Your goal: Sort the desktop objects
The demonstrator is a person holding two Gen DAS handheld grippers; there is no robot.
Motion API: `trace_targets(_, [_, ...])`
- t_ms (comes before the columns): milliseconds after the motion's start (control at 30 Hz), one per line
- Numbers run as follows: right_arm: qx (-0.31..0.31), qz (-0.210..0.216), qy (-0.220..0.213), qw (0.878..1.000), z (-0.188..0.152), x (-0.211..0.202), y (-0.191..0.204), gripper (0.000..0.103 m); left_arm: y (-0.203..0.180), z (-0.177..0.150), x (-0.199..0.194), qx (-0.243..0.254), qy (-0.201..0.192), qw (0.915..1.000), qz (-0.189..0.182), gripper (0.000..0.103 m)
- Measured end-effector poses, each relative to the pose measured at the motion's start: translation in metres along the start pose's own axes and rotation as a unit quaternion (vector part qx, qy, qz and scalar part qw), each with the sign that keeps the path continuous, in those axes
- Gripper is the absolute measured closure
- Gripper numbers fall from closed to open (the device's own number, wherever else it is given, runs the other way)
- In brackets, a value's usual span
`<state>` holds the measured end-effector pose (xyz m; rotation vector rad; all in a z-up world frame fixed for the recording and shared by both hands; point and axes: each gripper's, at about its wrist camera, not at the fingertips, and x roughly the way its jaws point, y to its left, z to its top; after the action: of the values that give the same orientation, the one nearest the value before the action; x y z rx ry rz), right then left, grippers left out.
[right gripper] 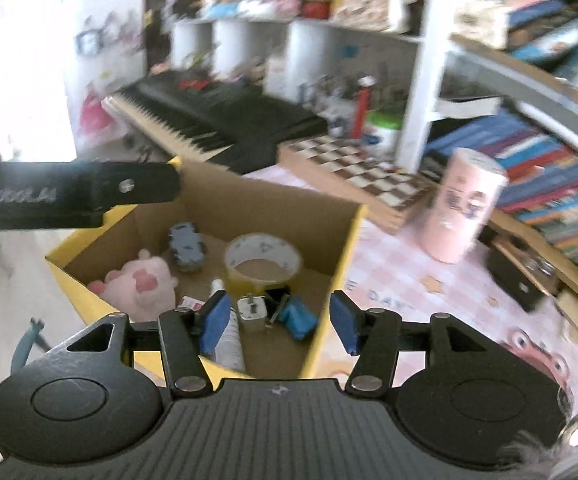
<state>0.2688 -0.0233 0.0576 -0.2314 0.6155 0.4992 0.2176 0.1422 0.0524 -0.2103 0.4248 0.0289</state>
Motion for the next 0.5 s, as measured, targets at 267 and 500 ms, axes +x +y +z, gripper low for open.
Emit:
trace_targets(267, [0.068, -0.102, -0.053, 0.991, -0.048, -0.047, 0.011, 0.045, -0.008, -0.035, -0.043, 0.019, 0.0, 0.9998, -0.009, 0.012])
trace_targets(500, [0.112, -0.15, -0.068, 0.98, -0.089, -0.083, 0.033, 0.045, -0.012, -0.067, -0.079, 0.042, 0.01, 0.9989, -0.014, 0.011])
